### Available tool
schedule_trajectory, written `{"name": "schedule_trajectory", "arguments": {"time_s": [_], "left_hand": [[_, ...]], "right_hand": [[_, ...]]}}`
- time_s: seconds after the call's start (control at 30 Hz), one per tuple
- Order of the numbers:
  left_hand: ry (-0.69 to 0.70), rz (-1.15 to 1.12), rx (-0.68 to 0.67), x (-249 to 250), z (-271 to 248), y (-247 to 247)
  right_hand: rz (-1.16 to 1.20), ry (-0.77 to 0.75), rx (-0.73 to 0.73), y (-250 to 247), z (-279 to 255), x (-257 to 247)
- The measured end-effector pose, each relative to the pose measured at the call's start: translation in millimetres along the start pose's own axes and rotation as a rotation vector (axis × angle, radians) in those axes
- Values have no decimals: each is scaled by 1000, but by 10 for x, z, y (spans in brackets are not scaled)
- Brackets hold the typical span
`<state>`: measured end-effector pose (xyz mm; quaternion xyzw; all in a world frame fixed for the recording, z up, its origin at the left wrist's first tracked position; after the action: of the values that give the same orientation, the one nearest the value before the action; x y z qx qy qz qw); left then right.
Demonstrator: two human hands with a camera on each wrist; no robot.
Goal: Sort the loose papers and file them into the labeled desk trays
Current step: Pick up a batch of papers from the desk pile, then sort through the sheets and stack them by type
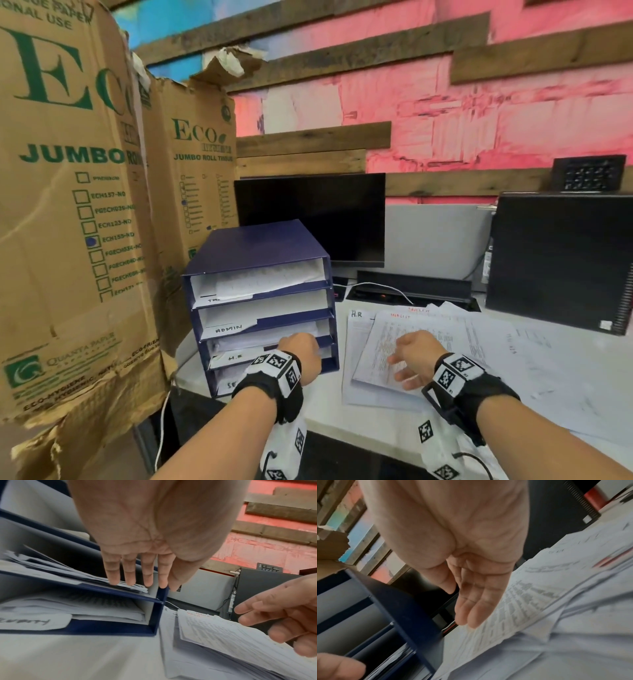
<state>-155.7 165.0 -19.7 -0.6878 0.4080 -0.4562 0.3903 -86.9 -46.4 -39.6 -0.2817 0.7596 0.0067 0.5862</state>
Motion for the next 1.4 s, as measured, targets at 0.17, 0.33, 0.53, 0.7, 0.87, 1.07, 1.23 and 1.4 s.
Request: {"name": "schedule_trajectory", "arguments": {"time_s": [0.17,0.33,0.53,0.7,0.87,1.07,1.23,1.4], "left_hand": [[108,0,-27,337,120,148],[100,-53,-54,611,279,359],[62,-190,-61,856,553,494],[46,-330,-39,1061,806,538],[-36,-394,-32,1189,1001,620],[-16,-292,-86,1333,1143,693],[-60,-197,-63,1344,1233,733],[39,-176,-82,1361,1277,697]], "right_hand": [[-160,52,100,-378,-166,164],[-317,128,217,-774,-215,446],[-329,155,200,-1121,-217,693],[-260,114,77,-1295,-113,806],[-132,157,95,-1444,-4,928],[-117,225,150,-1545,79,1049],[-54,205,120,-1564,84,1109],[-23,174,117,-1613,54,1149]]}}
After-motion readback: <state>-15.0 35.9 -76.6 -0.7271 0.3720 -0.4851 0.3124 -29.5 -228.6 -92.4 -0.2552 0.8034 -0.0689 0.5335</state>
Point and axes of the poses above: each hand's wrist, its own z-axis towards the middle knuckle, its own y-axis out of the palm, x = y × z, the point moved 3 cm from there along z, towards the middle knuckle, and after that the axes turned 12 degrees about -x, right-handed, at the moved point
